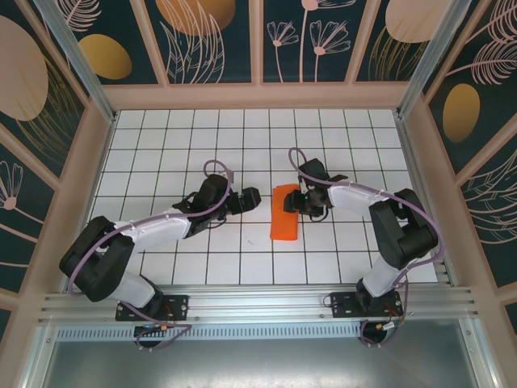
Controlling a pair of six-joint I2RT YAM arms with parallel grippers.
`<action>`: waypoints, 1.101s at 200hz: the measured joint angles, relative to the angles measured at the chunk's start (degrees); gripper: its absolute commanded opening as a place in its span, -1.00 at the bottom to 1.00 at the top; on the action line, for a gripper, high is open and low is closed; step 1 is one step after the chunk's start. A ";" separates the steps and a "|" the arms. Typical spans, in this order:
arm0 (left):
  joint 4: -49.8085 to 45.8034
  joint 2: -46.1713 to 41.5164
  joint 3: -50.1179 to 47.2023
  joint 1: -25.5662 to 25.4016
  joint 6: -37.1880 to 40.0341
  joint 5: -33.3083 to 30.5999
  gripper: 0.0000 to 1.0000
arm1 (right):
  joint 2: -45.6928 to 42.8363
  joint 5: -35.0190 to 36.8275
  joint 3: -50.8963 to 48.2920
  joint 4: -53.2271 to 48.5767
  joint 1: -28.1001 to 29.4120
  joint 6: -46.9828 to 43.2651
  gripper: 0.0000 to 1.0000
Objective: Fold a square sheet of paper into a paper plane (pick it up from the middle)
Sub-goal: Fold the square sheet of paper in half at the center of the table.
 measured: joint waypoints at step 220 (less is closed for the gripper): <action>0.70 1.33 0.44 0.00 -0.02 1.64 0.89 | 1.73 -2.29 1.25 -1.09 -0.28 -3.43 0.20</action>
